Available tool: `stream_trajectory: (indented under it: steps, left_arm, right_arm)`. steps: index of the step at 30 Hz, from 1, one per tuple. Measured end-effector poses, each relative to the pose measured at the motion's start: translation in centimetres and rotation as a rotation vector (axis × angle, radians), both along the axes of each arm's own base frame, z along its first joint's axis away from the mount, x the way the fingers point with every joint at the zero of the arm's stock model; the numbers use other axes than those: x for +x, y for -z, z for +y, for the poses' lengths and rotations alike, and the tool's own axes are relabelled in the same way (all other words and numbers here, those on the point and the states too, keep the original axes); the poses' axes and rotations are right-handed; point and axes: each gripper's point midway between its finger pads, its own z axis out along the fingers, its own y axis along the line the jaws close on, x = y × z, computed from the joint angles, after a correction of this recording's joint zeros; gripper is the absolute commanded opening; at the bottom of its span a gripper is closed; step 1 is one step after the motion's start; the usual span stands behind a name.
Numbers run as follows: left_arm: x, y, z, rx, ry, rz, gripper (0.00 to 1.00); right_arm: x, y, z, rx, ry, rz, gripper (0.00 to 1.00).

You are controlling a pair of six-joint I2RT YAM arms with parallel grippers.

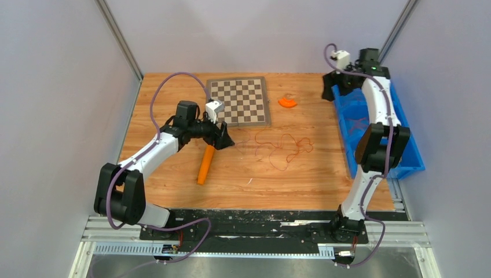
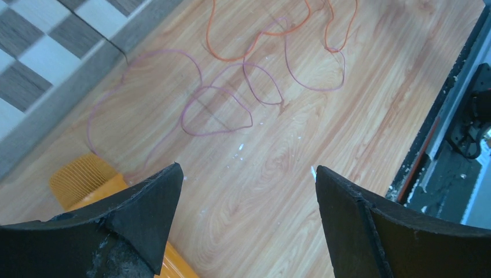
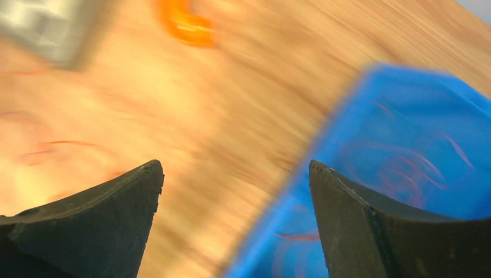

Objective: Untangle the cables

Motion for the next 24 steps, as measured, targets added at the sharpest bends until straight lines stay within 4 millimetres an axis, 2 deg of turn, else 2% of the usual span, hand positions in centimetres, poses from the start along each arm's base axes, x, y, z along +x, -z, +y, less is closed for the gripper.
stream_trajectory:
  steps: [1,2,5,7,9,13,17,22,24]
  left_arm:
    - [-0.1,0.2,0.0,-0.006,-0.007,0.011,0.92]
    - [-0.2,0.4,0.0,-0.012,-0.016,0.028,0.92]
    - [-0.3,1.1,-0.2,-0.029,-0.040,0.081,0.92]
    - [-0.1,1.5,-0.3,-0.041,-0.058,0.112,0.92]
    - [0.2,1.8,-0.2,-0.062,-0.087,0.153,0.92]
    - [1.0,1.9,1.2,-0.104,-0.169,0.204,0.92]
    - [1.3,1.5,3.5,-0.132,-0.257,0.225,0.93]
    - [0.4,-0.2,4.9,-0.157,-0.305,0.187,0.93]
    - [-0.2,-0.6,4.9,-0.168,-0.309,0.180,0.93]
  right_arm:
    - [-1.1,-0.9,3.1,0.020,-0.053,0.001,0.96]
    - [-2.6,-2.1,7.2,0.047,-0.129,0.000,0.96]
    - [-6.7,-3.8,16.9,0.129,-0.333,0.012,0.95]
    - [-10.1,-3.5,23.0,0.204,-0.465,0.071,0.95]
    - [-12.9,-2.1,26.7,0.266,-0.530,0.163,0.98]
    - [-17.0,2.9,31.1,0.325,-0.519,0.396,1.00]
    - [-20.2,7.3,33.4,0.276,-0.413,0.554,1.00]
    - [-21.3,9.7,37.5,0.229,-0.348,0.574,1.00]
    - [-21.3,11.0,38.9,0.206,-0.329,0.572,0.96]
